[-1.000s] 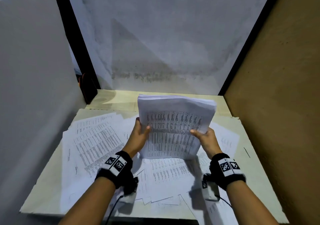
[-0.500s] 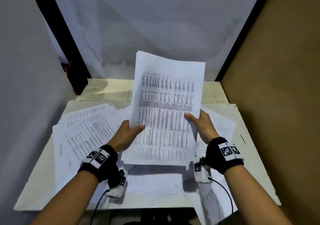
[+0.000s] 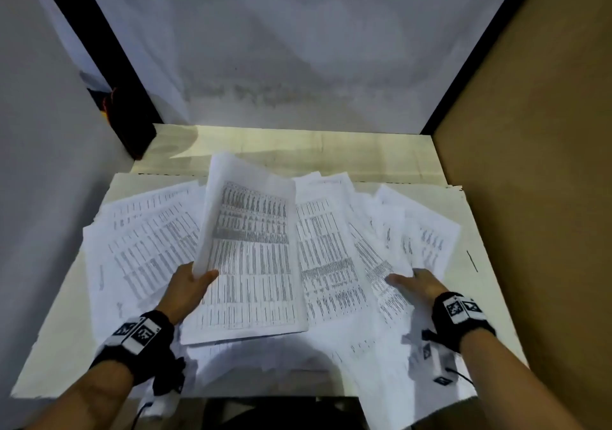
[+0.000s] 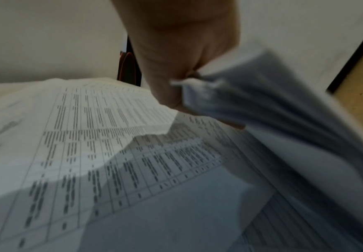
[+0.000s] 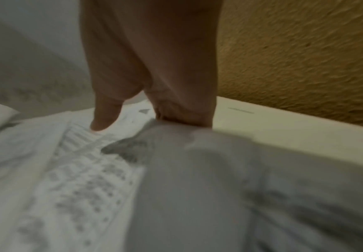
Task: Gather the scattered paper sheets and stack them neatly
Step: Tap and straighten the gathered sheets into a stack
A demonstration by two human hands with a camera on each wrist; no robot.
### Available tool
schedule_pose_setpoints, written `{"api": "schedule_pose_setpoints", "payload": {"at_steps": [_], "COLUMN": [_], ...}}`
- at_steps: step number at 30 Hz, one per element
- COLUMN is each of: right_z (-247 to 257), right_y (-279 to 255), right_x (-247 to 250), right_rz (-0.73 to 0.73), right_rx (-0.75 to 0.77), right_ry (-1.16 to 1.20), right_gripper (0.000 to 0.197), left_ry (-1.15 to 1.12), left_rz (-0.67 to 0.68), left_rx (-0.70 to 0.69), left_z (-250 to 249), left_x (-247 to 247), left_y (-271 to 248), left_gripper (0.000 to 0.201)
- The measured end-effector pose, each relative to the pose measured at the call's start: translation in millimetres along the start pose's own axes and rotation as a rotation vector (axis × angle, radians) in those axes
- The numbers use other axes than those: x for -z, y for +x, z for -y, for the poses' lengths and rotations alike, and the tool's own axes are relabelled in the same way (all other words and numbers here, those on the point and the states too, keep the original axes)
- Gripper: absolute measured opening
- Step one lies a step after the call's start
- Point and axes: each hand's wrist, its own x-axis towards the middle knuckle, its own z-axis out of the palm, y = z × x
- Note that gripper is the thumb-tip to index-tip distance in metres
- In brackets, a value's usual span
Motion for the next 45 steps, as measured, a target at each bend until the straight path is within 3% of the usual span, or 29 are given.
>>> {"api": "schedule_pose_setpoints", "payload": {"at_steps": [2,5,9,14,17,19,22,24,28,31,35,40,45], "right_z": [14.8,24.4,27.2,36.9,45.8,46.6,54.5,57.0,62.1,58.3,45.6,32.1,26.1], "right_y": [1.3,14.1,21.1,8.5,-9.6,-14.4,-26.2,-32.3,-43.8,-56.5,-70.8,-75.1,-72.1], "right_x": [-15.8,-30.5,-40.5,-22.0,-0.6,7.8,10.7,9.0,9.8,25.9,57.2,59.1,39.7], "right_rz": [0.061,-0.011,-0.017,-0.128,-0.231,-0.246,-0.297,-0.286,-0.363,-0.456,-0.566,-0.533,-0.472], "right_rx": [-0.007,0.031,0.033,0.122,0.229,0.287,0.298,0.315,0.348,0.391,0.430,0.415,0.353], "right_ry": [-0.024,0.055,0.058,0.073,0.053,0.071,0.036,-0.008,-0.065,-0.047,0.005,-0.014,-0.045], "right_gripper": [0.086,0.106,0.074,0.065,0.032,0.024,0.024,0.025,0.029,0.028,0.026,0.018,0.026], "left_ry": [-0.030,-0.042,-0.060,-0.069,-0.111,-0.135,-0.179,-0.209,-0.260,-0.336,-0.360,-0.358,-0.327], "left_rz": [0.016,0.017,0.019,0.008,0.033,0.036,0.043,0.043,0.028,0.044,0.014,0.019,0.055], "left_rx": [0.005,0.009,-0.024,-0.038,-0.041,-0.042,-0.041,-0.051,-0.087,-0.107,-0.113,-0.089,-0.101], "left_z": [4.2,2.2,0.4,2.1,3.4,3.3,4.4,1.7,-7.1,-9.9,-12.5,-11.2,-14.1], "left_x": [-3.3,-5.5,-5.1,0.0,4.2,6.7,4.8,0.5,-11.3,-17.2,-20.9,-29.6,-43.3], "left_y": [0.5,-0.5,-2.5,-4.5,-6.6,-7.4,-7.8,-12.0,-18.8,-23.2,-22.8,-18.2,-23.3], "left_gripper": [0.031,0.035,0.036,0.034,0.029,0.029,0.040,0.031,0.023,0.005,0.015,0.026,0.008]}}
